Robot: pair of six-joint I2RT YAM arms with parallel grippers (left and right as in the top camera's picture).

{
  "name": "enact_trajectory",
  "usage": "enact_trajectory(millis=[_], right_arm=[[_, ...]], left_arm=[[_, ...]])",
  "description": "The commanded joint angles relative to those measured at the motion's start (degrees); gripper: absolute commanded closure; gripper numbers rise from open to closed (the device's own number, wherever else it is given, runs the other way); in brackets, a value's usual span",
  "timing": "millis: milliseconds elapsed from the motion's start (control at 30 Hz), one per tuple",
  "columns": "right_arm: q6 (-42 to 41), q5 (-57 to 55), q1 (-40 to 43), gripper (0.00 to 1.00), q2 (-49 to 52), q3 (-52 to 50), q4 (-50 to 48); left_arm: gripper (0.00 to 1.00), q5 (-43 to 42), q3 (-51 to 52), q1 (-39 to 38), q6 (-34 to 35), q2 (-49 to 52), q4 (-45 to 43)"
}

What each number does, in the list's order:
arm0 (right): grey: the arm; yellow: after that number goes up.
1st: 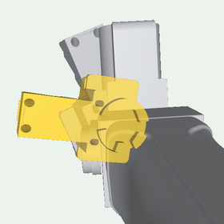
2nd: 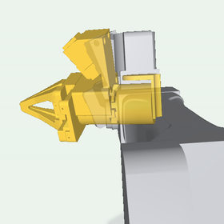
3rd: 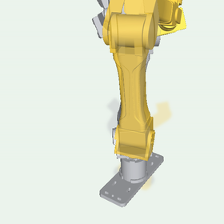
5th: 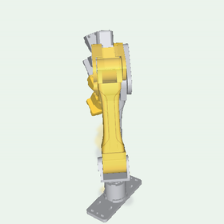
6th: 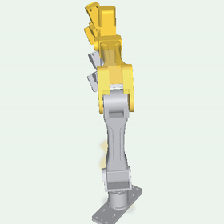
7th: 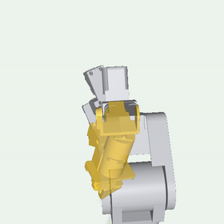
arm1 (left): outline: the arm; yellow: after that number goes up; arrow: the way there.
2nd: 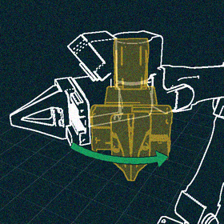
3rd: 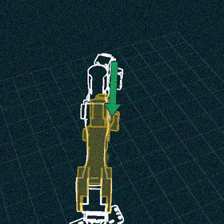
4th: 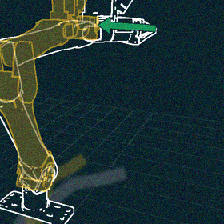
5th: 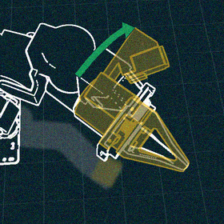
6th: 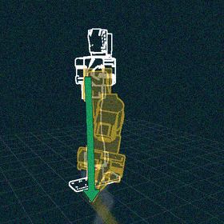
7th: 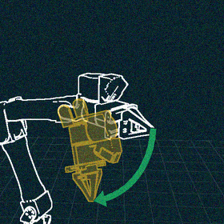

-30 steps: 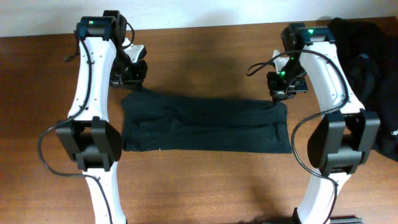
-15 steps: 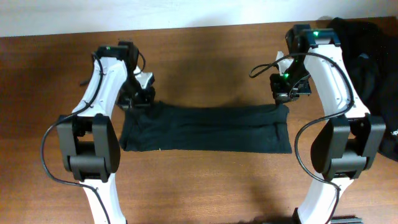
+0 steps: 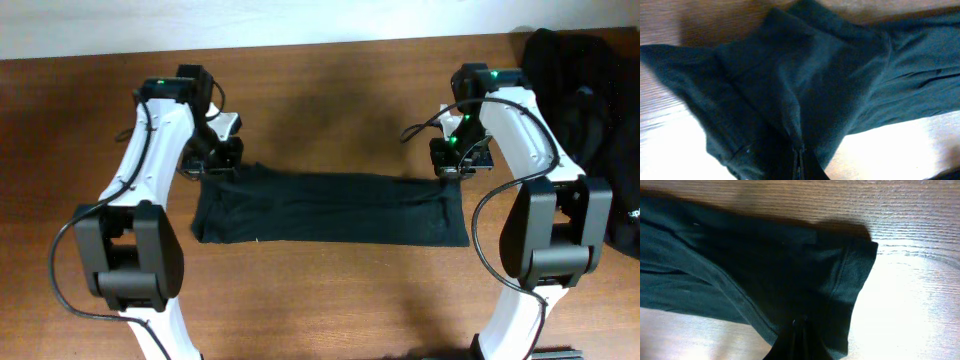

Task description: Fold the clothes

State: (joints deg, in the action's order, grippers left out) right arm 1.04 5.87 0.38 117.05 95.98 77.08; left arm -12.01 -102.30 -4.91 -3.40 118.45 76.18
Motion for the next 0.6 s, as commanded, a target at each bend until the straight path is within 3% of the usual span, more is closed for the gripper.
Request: enact_trajectory(millis=[0,567], right_arm=[[-0.48,-2.40,-0.31,0.96,-1.42,-2.03,-0.48],[-1.90,-5.49,2.97,0.96,-1.42,-3.21,-0.76]], left_arm=[[0.99,0.00,0.39,1.66,0.39,-1.38,-0.20],[0.98,1.33,5.16,2.45,0.39,-1.38,-2.54]])
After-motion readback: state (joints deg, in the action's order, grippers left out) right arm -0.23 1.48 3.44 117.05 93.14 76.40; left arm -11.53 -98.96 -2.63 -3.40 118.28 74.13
